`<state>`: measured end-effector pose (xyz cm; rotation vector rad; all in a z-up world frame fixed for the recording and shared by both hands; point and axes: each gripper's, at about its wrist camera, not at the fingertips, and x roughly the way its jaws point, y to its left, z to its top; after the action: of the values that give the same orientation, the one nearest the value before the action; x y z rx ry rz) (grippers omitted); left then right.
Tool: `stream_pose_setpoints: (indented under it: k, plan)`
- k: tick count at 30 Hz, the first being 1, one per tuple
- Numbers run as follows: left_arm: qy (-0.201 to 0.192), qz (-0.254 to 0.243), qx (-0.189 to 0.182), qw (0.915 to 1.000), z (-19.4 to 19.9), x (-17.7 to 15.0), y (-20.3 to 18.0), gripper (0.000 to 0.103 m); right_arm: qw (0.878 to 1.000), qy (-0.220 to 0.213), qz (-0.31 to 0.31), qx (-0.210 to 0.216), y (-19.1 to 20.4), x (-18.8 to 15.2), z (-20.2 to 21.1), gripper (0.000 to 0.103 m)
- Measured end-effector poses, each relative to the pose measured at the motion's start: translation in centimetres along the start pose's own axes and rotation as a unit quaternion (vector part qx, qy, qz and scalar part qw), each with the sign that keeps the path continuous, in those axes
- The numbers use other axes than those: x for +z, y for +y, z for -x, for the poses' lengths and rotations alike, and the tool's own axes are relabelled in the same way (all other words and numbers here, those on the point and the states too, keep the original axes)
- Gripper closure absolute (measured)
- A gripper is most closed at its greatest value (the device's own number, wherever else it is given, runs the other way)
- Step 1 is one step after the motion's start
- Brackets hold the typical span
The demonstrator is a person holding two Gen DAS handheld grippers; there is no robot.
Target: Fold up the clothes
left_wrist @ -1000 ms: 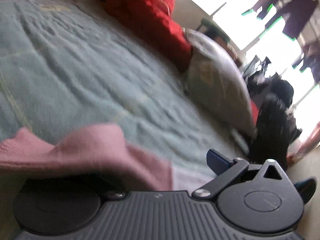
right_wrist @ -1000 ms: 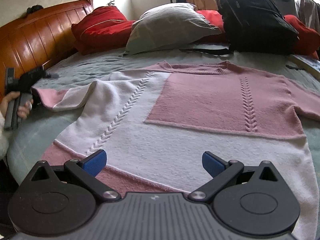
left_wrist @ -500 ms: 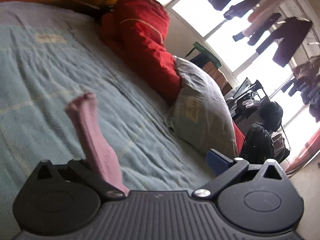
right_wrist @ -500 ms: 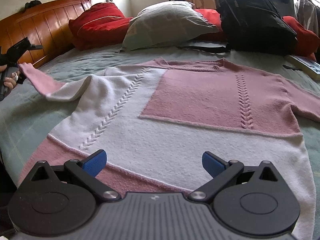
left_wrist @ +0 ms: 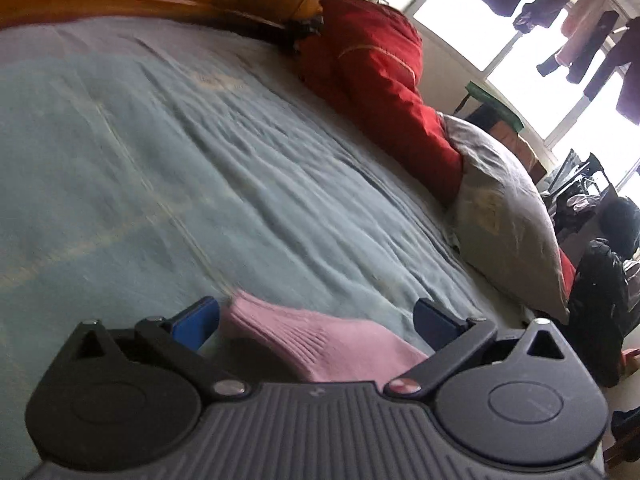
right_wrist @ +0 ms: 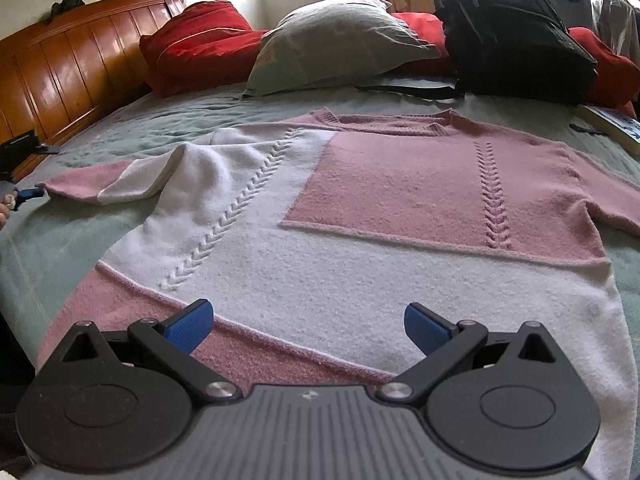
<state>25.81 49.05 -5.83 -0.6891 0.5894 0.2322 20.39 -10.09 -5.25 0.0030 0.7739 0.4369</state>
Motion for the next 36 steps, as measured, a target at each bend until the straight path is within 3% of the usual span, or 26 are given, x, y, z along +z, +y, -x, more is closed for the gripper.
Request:
stream_pose_setpoints:
  k: [9, 17, 25, 27, 29, 30, 32, 34, 36]
  plan:
    - [0.047, 0.020, -0.085, 0.9951, -2.5, -2.9, -1.2, 0.001, 1.000, 0.003, 0.015, 0.011, 1.2, 0.0, -0.1, 0.000]
    - [0.088, 0.048, -0.161, 0.9818, -5.4, -5.8, -2.3, 0.001, 1.000, 0.012, 0.015, 0.010, 1.5, -0.2, -0.4, 0.000]
    - [0.068, 0.083, -0.198, 0.9744, -5.7, -5.7, -1.9, 0.001, 1.000, 0.014, 0.019, 0.011, 1.5, -0.4, -0.3, 0.000]
    - [0.086, 0.080, -0.222, 0.9679, -5.7, -6.4, -2.4, 0.001, 1.000, 0.014, 0.015, 0.013, 1.3, -0.4, -0.4, 0.000]
    - [0.086, 0.072, -0.229, 0.9669, -5.7, -6.8, -2.5, 0.002, 1.000, 0.016, 0.014, 0.014, 1.4, -0.4, -0.5, 0.000]
    - [0.083, 0.075, -0.226, 0.9677, -5.8, -6.8, -2.1, 0.006, 1.000, 0.018, 0.015, 0.014, 1.5, -0.5, -0.6, 0.000]
    - [0.078, 0.103, -0.216, 0.9679, -6.1, -6.8, -0.6, 0.025, 1.000, 0.020, 0.018, 0.014, 1.6, -0.6, -0.7, 0.000]
    - [0.074, 0.139, -0.207, 0.9657, -6.4, -6.6, 1.1, 0.055, 0.999, 0.020, 0.021, 0.013, 1.5, -0.7, -0.6, 0.000]
    - [0.076, 0.164, -0.203, 0.9621, -6.8, -6.7, 2.4, 0.074, 1.000, 0.021, 0.019, 0.014, 1.4, -0.8, -0.7, 0.000]
